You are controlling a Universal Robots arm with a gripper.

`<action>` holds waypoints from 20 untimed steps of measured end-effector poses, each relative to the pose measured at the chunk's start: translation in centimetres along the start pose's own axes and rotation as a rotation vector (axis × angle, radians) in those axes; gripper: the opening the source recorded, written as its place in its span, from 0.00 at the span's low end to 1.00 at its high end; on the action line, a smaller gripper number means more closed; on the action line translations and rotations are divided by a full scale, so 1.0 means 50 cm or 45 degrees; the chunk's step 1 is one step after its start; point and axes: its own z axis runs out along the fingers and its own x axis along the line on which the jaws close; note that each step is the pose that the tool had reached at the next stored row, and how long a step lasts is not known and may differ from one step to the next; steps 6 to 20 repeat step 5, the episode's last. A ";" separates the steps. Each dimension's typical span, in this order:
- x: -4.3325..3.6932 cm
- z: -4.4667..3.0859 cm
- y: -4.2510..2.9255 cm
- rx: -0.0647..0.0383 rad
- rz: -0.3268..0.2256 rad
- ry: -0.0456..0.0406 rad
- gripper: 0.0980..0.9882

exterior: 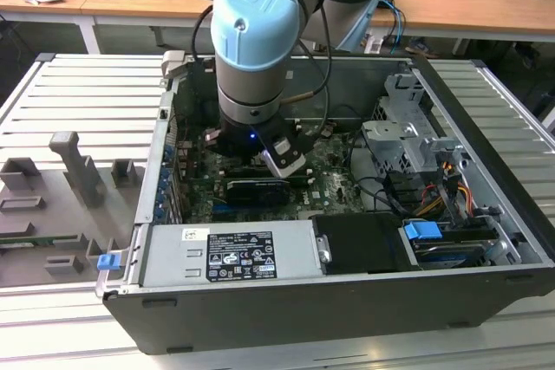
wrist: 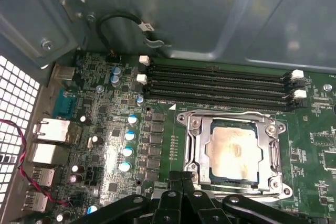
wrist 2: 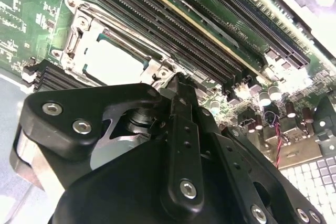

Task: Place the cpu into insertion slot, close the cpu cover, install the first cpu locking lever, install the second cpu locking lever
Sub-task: 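Install the second cpu locking lever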

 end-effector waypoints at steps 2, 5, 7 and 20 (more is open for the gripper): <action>0.000 -0.005 0.002 -0.001 0.000 0.000 0.01; 0.000 -0.006 0.002 -0.001 0.000 0.000 0.01; 0.000 -0.006 0.002 -0.001 0.000 0.000 0.01; 0.000 -0.006 0.002 -0.001 0.000 0.000 0.01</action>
